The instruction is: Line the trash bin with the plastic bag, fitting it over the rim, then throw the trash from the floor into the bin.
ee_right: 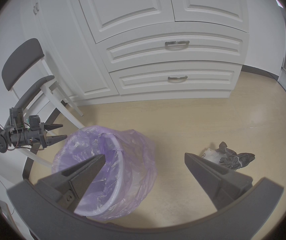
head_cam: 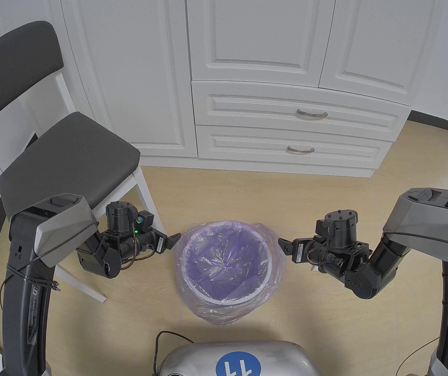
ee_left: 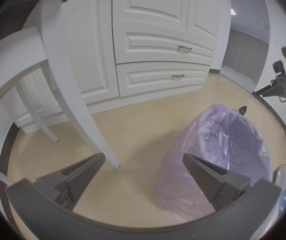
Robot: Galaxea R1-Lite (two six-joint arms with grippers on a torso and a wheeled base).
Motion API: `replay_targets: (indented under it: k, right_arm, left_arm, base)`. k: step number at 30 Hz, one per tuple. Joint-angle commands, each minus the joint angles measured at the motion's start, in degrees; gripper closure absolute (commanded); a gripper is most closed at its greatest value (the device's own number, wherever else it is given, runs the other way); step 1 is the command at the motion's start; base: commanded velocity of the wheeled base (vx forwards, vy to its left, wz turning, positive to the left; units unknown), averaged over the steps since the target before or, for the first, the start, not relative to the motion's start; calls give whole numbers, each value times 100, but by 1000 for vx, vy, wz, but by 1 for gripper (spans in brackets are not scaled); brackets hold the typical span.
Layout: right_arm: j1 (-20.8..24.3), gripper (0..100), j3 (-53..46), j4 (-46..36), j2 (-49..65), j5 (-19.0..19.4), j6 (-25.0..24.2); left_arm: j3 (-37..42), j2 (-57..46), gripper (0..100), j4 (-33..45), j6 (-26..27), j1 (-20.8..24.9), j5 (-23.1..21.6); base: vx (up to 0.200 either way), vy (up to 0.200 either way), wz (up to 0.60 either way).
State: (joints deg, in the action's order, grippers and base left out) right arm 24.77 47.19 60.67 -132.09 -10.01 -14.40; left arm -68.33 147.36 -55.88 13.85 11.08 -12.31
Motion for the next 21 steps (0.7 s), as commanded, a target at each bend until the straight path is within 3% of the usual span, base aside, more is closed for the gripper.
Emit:
replay_targets:
  k: [1, 21]
  right_arm:
    - [1, 0, 1, 6, 16, -1, -2]
    - [1, 0, -8, -3, -1, -1, -2]
  left_arm:
    - [162, -436, 0, 174, -5, -115, -113]
    - [-409, 372, 0, 543, 13, -62, -52]
  base:
    - [0, 0, 0]
    - [0, 0, 0]
